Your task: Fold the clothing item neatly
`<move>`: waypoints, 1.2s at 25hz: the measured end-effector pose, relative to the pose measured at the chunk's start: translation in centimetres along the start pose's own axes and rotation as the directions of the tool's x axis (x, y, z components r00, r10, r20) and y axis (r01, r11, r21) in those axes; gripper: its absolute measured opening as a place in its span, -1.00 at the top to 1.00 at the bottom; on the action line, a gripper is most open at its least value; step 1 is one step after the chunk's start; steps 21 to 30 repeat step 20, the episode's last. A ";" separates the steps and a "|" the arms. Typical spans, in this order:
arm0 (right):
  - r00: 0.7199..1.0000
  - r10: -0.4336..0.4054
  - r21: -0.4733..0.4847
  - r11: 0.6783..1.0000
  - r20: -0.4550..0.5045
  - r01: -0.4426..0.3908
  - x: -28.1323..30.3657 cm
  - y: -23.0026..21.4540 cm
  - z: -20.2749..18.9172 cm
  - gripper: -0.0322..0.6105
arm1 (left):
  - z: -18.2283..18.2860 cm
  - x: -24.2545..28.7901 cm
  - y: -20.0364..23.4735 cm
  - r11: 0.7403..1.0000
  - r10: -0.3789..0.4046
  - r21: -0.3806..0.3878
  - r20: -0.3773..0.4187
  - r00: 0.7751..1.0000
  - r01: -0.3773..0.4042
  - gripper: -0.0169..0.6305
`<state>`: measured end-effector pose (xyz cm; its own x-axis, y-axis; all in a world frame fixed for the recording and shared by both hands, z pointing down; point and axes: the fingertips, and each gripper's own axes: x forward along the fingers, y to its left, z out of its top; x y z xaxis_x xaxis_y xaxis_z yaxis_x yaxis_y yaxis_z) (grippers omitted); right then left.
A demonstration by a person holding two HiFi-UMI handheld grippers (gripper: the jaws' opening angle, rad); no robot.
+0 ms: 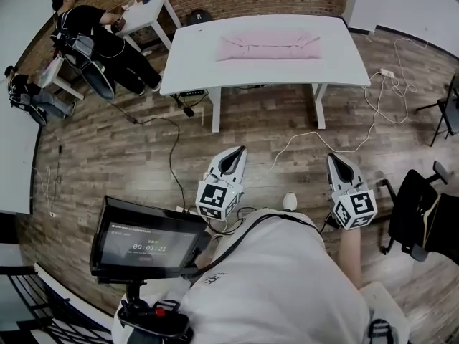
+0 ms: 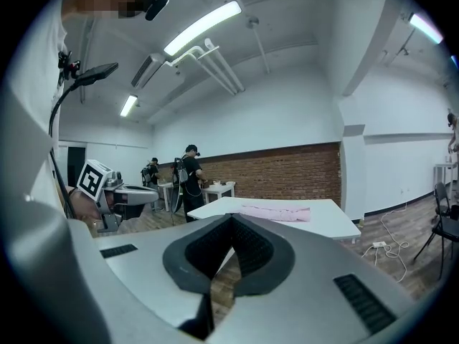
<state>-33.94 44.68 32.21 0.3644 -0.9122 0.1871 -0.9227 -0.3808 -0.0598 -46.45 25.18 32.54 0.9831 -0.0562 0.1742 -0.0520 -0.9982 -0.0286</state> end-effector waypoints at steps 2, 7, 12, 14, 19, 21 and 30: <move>1.000 0.000 -0.002 1.000 0.002 0.000 0.1 -0.2 0.1 0.89 | 0.1 0.1 0.0 1.000 0.002 0.003 0.002 1.000 -0.002 0.94; 1.000 -0.001 0.002 1.000 0.007 0.000 0.2 -0.5 0.1 0.89 | 0.0 0.4 0.1 1.000 0.006 0.001 0.003 1.000 -0.007 0.94; 1.000 -0.003 -0.009 1.000 0.007 0.003 0.2 -0.6 0.2 0.89 | 0.2 0.5 0.1 1.000 0.004 0.005 0.007 1.000 -0.004 0.94; 1.000 -0.004 -0.009 1.000 0.009 0.004 -0.1 -0.7 0.3 0.89 | 0.2 0.4 -0.2 1.000 0.003 0.007 0.008 1.000 -0.003 0.94; 1.000 0.003 -0.014 1.000 0.008 -0.003 -0.4 -0.4 0.0 0.89 | 0.0 0.1 -0.5 1.000 0.007 0.006 0.009 1.000 -0.007 0.94; 1.000 0.004 -0.014 1.000 0.007 -0.004 -0.4 -0.4 -0.1 0.89 | 0.0 0.0 -0.5 1.000 0.008 0.005 0.009 1.000 -0.008 0.94; 1.000 0.004 -0.014 1.000 0.007 -0.004 -0.4 -0.4 -0.1 0.89 | 0.0 0.0 -0.5 1.000 0.008 0.005 0.009 1.000 -0.008 0.94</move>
